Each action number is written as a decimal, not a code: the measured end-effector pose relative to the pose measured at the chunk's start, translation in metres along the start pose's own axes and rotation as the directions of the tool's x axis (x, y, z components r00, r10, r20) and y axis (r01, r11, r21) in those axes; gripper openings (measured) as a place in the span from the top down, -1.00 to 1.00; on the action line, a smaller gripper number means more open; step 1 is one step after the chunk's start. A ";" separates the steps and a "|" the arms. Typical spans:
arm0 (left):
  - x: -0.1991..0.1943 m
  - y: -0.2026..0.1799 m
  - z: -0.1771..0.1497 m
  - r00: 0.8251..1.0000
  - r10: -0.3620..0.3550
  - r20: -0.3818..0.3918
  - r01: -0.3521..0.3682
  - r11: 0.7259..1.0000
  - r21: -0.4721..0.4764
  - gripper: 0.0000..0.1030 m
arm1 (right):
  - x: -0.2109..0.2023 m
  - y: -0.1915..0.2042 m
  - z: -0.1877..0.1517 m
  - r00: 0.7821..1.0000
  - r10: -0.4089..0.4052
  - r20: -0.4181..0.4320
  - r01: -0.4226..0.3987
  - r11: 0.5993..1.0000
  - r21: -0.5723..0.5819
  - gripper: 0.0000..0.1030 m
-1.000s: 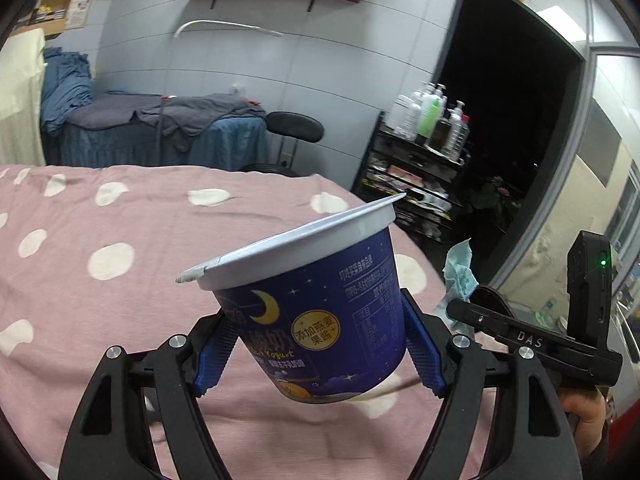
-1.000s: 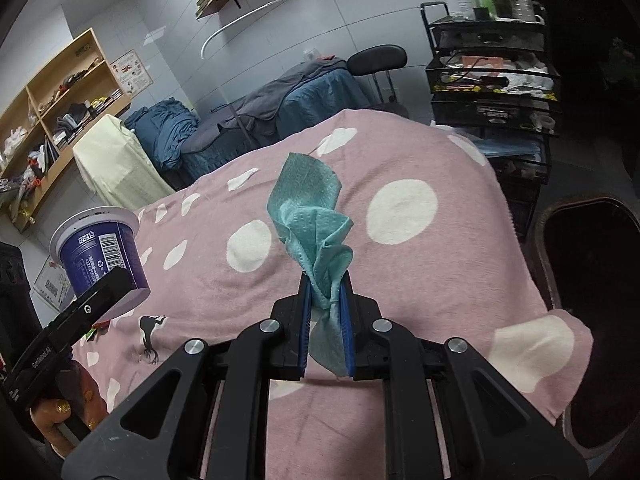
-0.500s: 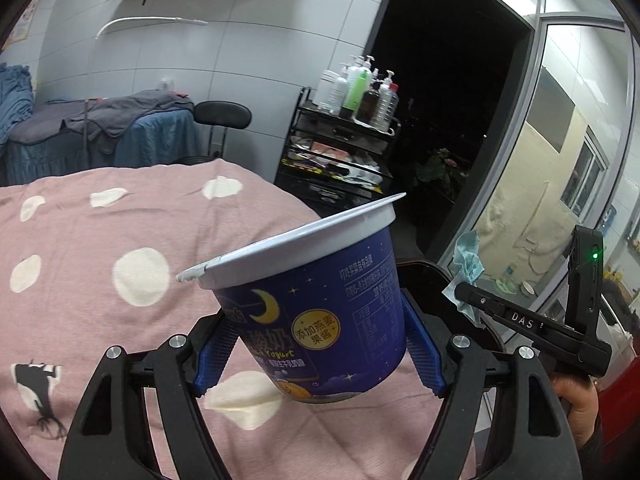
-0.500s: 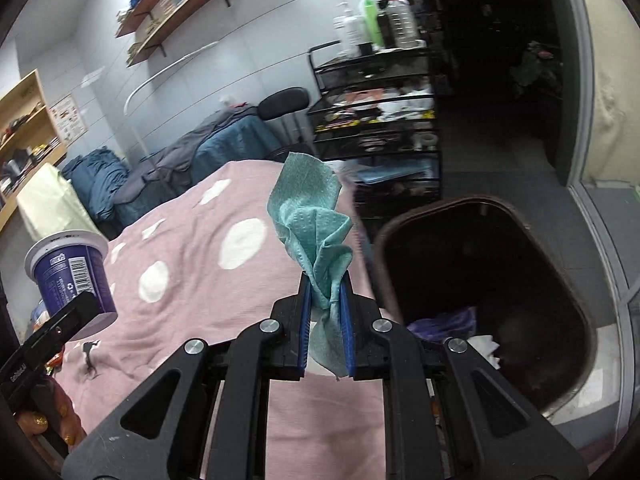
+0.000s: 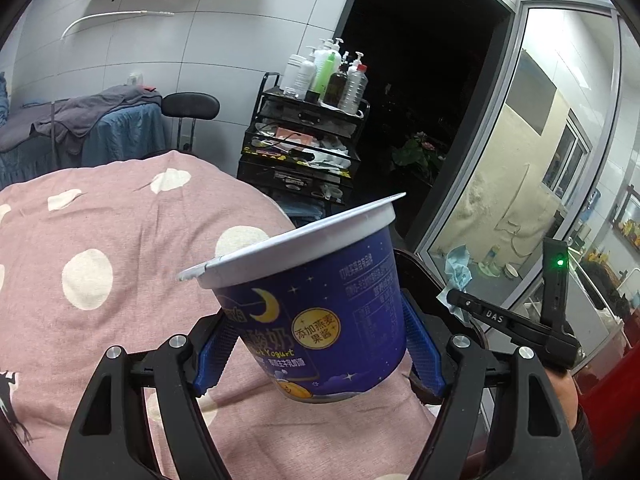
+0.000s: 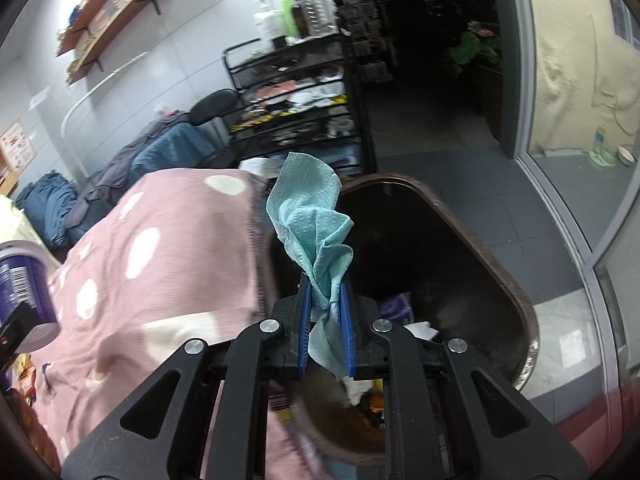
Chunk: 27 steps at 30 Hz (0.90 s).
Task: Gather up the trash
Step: 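Carry the teal cloth over the bin and open the right tool, then lower the blue yogurt cup into the bin and open the left tool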
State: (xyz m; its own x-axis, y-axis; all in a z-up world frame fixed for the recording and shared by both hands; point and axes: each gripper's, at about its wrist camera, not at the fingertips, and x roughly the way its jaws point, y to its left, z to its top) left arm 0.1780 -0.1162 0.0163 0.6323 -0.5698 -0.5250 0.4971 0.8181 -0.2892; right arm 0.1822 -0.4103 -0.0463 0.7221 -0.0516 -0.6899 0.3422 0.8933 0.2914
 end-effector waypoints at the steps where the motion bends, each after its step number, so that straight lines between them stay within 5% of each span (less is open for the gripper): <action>1: 0.001 0.000 0.001 1.000 -0.002 -0.002 0.002 1.000 0.001 -0.44 | 0.003 -0.003 0.000 1.000 -0.010 -0.007 0.010 1.000 0.004 0.72; 16: 0.014 -0.011 0.002 0.999 -0.026 -0.025 0.026 0.999 0.024 -0.44 | 0.059 -0.047 -0.006 0.981 -0.157 -0.117 0.165 0.985 0.057 0.66; 17: 0.014 -0.011 0.001 0.999 -0.027 -0.026 0.027 0.999 0.024 -0.44 | 0.061 -0.048 -0.006 0.980 -0.160 -0.120 0.168 0.984 0.060 0.58; 21: 0.014 -0.012 0.002 0.999 -0.032 -0.028 0.032 0.999 0.028 -0.44 | 0.060 -0.053 -0.012 0.982 -0.159 -0.106 0.170 0.981 0.097 -0.24; 27: 0.016 -0.016 0.003 0.999 -0.043 -0.031 0.044 0.998 0.037 -0.44 | 0.047 -0.052 -0.014 0.988 -0.138 -0.062 0.145 0.982 0.123 -0.50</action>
State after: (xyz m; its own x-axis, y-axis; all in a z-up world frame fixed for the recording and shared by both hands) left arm 0.1820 -0.1392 0.0149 0.5915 -0.6017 -0.5367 0.5461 0.7887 -0.2824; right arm 0.1899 -0.4529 -0.1028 0.6289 -0.1465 -0.7635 0.5144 0.8148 0.2674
